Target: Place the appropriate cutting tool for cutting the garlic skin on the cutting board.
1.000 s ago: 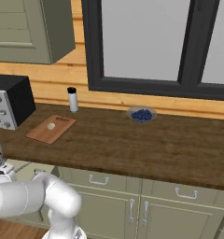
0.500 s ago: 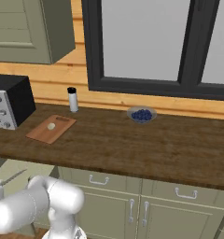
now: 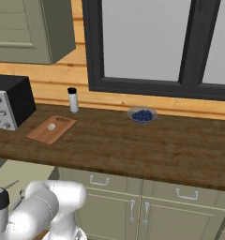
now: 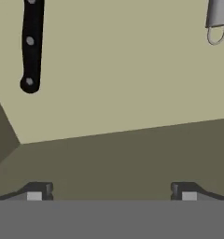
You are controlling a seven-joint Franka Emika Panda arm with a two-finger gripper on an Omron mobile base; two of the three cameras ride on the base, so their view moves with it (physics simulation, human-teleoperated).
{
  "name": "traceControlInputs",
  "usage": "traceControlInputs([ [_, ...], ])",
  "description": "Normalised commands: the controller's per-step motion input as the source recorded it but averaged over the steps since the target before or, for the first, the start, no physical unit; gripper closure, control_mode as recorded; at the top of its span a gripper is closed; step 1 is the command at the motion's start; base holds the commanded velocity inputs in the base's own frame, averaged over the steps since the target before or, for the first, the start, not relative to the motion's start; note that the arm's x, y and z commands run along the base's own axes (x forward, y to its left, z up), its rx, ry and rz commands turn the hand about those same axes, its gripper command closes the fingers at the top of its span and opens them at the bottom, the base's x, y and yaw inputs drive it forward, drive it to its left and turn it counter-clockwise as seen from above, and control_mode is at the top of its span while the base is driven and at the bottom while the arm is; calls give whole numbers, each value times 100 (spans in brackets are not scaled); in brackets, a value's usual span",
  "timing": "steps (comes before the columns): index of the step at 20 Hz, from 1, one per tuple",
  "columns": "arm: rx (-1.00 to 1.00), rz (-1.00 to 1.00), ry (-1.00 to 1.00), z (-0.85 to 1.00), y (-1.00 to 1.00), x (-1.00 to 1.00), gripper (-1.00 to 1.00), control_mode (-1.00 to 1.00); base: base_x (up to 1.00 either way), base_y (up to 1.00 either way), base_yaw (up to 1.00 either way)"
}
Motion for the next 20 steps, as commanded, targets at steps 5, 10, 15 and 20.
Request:
traceControlInputs([
  [5, -10, -10, -13, 32, 62, 65, -100, -100, 0, 0, 0],
  [10, -11, -5, -3, -1, 17, 58, -100, -100, 0, 0, 0],
  [15, -1, 0, -4, -6, 0, 50, -100, -100, 0, 0, 0],
  [20, 0, 0, 0, -27, 0, 16, -100, -100, 0, 0, 0],
])
